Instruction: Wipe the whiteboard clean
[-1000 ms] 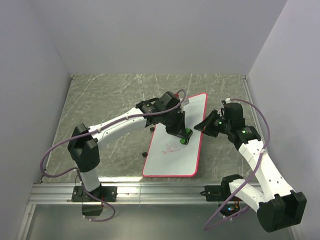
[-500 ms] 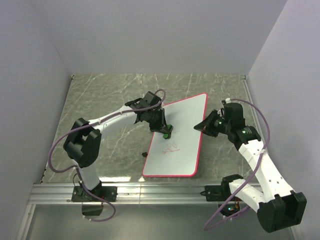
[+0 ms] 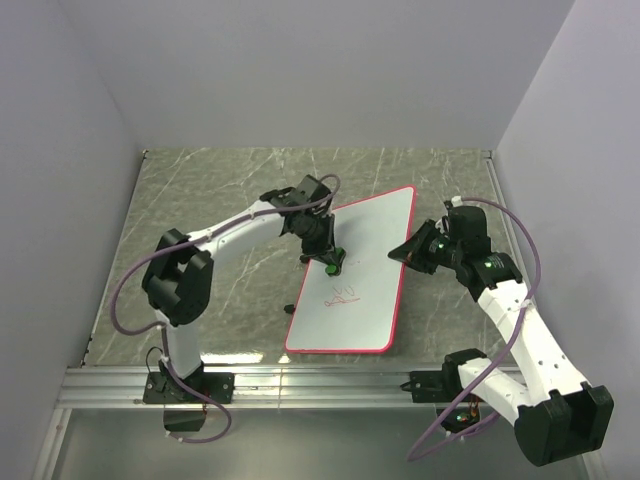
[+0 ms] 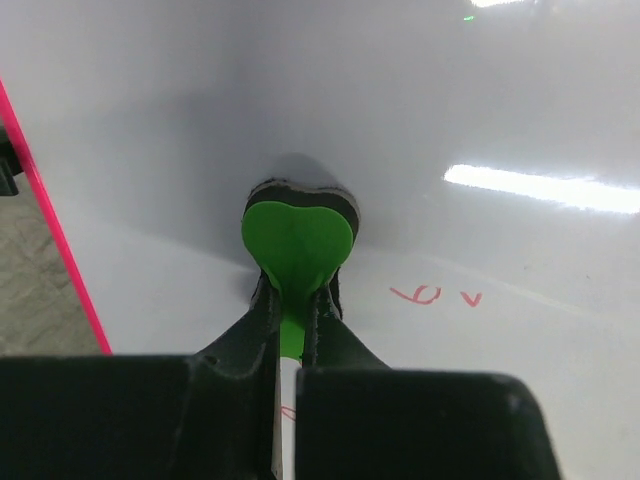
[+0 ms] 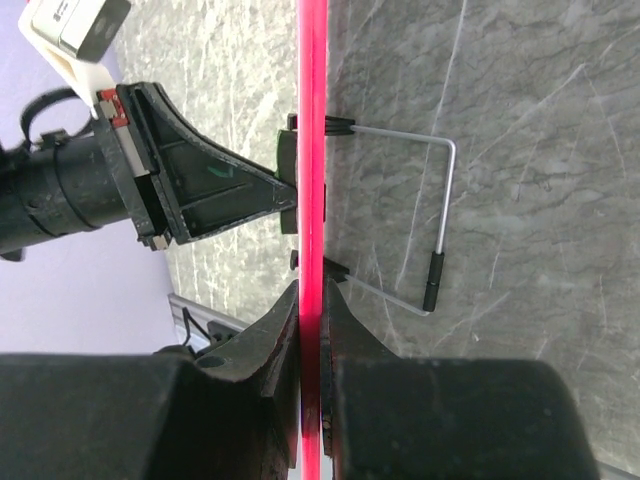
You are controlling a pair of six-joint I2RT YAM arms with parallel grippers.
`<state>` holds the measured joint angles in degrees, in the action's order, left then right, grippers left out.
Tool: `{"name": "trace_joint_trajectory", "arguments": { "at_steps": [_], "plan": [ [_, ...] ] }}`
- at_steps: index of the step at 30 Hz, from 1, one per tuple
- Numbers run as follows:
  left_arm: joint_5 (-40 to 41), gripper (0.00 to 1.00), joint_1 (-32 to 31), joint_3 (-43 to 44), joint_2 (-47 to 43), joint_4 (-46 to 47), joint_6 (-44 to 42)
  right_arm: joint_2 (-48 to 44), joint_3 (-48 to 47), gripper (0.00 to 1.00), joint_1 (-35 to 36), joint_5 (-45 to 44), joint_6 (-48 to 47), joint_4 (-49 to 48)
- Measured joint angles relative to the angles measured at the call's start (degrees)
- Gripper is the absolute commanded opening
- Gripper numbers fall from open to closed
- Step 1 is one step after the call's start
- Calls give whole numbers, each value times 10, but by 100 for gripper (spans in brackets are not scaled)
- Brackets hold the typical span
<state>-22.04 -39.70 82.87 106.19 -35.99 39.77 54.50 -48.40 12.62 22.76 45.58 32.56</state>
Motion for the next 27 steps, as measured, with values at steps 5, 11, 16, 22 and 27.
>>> {"name": "trace_joint_trajectory", "arguments": {
  "at_steps": [5,11,16,22,27],
  "plan": [
    [39,0,-28,147,64,-99,-17,0,0,0,0,0,0,-1],
    [42,0,-72,229,80,-99,-11,0,0,0,0,-2,-1,3],
    [42,0,-80,211,68,-76,-3,1,0,0,0,-5,-1,8],
    [36,0,-73,123,28,10,11,1,0,0,0,-7,-3,11],
    [9,0,-42,-6,-22,99,29,1,0,0,0,-7,-5,12]
  ]
}}
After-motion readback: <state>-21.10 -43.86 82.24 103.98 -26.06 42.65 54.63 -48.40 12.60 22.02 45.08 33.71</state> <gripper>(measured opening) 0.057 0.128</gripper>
